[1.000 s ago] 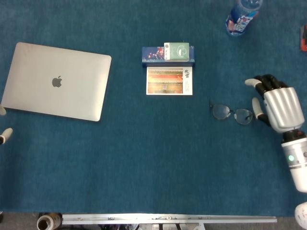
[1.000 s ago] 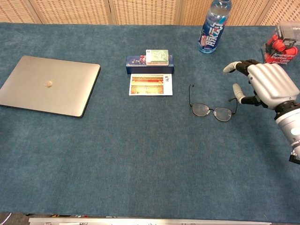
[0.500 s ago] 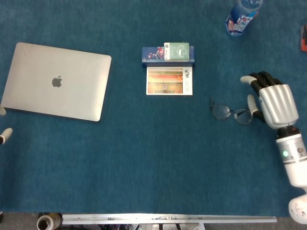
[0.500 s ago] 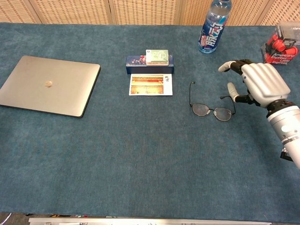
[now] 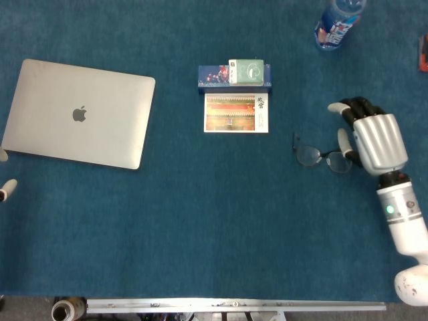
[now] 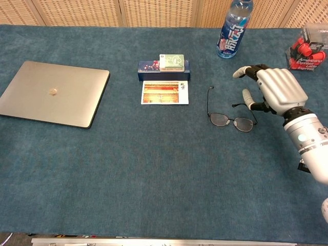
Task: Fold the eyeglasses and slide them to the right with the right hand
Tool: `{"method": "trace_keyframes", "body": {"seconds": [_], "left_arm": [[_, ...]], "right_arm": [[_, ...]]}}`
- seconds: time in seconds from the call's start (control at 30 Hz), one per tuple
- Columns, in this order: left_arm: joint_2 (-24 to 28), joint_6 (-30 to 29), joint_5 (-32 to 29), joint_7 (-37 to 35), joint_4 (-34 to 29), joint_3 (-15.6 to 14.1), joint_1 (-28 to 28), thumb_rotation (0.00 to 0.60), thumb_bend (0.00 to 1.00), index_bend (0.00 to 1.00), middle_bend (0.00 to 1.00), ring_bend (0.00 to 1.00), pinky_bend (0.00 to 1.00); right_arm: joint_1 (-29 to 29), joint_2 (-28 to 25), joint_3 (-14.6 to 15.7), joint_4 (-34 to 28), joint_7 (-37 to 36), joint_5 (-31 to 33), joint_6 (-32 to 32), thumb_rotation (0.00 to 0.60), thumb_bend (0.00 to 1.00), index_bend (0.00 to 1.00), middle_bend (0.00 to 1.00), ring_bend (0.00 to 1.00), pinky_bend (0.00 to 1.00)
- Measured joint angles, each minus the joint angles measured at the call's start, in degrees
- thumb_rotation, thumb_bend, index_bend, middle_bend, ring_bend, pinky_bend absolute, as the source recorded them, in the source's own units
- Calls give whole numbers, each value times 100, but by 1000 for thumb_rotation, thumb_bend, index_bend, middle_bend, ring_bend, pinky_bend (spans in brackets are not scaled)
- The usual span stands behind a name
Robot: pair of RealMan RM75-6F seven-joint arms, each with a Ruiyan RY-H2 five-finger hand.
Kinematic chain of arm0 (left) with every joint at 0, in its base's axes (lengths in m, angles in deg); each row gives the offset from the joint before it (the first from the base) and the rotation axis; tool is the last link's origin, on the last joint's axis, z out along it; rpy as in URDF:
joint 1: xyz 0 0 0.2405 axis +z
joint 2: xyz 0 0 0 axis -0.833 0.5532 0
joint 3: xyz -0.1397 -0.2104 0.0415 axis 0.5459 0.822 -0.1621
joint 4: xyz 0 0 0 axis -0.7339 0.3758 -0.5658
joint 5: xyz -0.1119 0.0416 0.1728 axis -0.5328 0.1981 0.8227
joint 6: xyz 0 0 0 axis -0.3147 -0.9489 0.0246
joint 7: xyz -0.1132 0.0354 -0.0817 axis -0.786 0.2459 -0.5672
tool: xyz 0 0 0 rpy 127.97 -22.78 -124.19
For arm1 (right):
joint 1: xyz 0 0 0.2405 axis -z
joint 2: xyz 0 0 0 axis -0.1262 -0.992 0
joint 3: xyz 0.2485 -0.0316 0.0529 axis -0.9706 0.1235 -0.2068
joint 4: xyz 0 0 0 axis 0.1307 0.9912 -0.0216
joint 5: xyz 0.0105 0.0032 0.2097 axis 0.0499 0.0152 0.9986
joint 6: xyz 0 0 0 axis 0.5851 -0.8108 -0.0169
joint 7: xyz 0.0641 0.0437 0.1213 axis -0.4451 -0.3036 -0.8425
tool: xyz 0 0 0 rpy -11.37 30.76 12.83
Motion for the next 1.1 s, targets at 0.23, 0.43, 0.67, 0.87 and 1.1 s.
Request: {"method": "trace_keyframes", "body": {"seconds": [0.23, 0.43, 0.67, 0.87, 1.1], "left_arm": [[9, -5, 16, -6, -3, -2, 0, 600, 0, 505, 477, 353, 538], [15, -16, 21, -8, -4, -7, 9, 600, 0, 505, 477, 353, 538], [28, -9, 17, -5, -12, -5, 8, 600, 0, 505, 477, 353, 538], [26, -5, 18, -5, -8, -8, 9, 600, 0, 505, 477, 353, 538], [22, 2, 4, -20, 6, -5, 10, 600, 0, 505, 477, 353, 538]], "right_arm": [[-45, 65, -11, 110, -20, 26, 29, 600, 506, 311, 322, 239, 450], [-86, 124, -9, 208, -40, 46, 74, 600, 505, 311, 322, 238, 450], [-108, 181, 3, 289, -54, 84, 110, 600, 505, 311, 321, 239, 450], [-119, 210, 11, 349, -53, 104, 127, 600, 506, 311, 322, 238, 450], [-124, 247, 23, 406, -53, 117, 125, 600, 505, 311, 322, 239, 450]]}}
